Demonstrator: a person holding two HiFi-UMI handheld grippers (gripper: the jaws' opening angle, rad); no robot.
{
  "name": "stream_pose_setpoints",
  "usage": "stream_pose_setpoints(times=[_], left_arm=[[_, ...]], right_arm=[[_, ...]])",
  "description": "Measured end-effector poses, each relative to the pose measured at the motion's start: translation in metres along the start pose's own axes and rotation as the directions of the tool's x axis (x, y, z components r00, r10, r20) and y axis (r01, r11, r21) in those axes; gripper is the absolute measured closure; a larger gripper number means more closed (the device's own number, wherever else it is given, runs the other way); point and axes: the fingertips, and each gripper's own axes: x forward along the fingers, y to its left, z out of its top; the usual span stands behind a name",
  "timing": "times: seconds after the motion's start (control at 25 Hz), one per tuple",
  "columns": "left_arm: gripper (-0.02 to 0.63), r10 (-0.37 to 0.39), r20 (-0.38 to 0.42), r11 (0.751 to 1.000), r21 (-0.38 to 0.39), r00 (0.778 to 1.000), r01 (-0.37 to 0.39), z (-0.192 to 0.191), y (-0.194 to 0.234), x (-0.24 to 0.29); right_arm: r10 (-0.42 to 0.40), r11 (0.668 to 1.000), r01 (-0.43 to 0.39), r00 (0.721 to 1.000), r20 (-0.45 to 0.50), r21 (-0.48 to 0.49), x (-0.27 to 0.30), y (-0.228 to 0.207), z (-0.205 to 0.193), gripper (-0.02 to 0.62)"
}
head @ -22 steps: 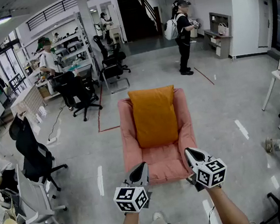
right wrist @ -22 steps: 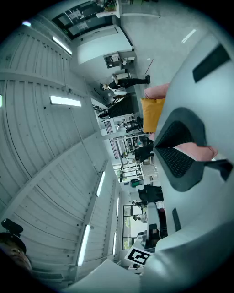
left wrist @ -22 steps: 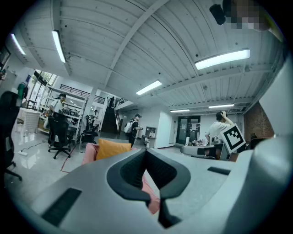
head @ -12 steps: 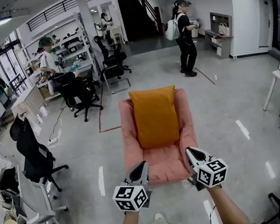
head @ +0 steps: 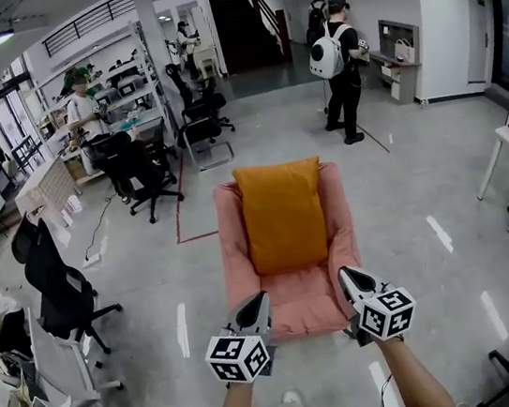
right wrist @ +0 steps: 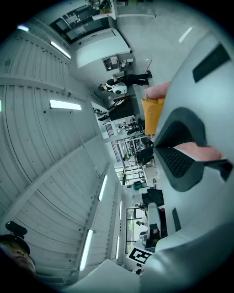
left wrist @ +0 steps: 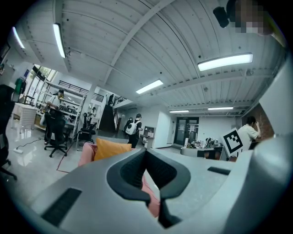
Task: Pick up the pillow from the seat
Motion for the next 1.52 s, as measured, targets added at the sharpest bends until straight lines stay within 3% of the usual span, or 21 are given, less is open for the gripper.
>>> stream_pose_setpoints(times=[0.52, 1.52], left_arm=[[0.603, -0.023, -0.016, 1.000, 0.009, 1.000, 0.023, 0.020, 0.046, 0.040], [0.603, -0.083, -0.041, 0.997, -0.002, 0.996, 0.083, 0.034, 0.133, 0.071]], right_arm=[[-0.026, 1.000, 0.026, 1.000, -0.012, -0.001, 0.058, -0.012, 0.014, 0.577], [-0.084, 0.996, 0.084, 0.996, -0.011, 0.017, 0.139, 0.001, 0.015, 0.577]])
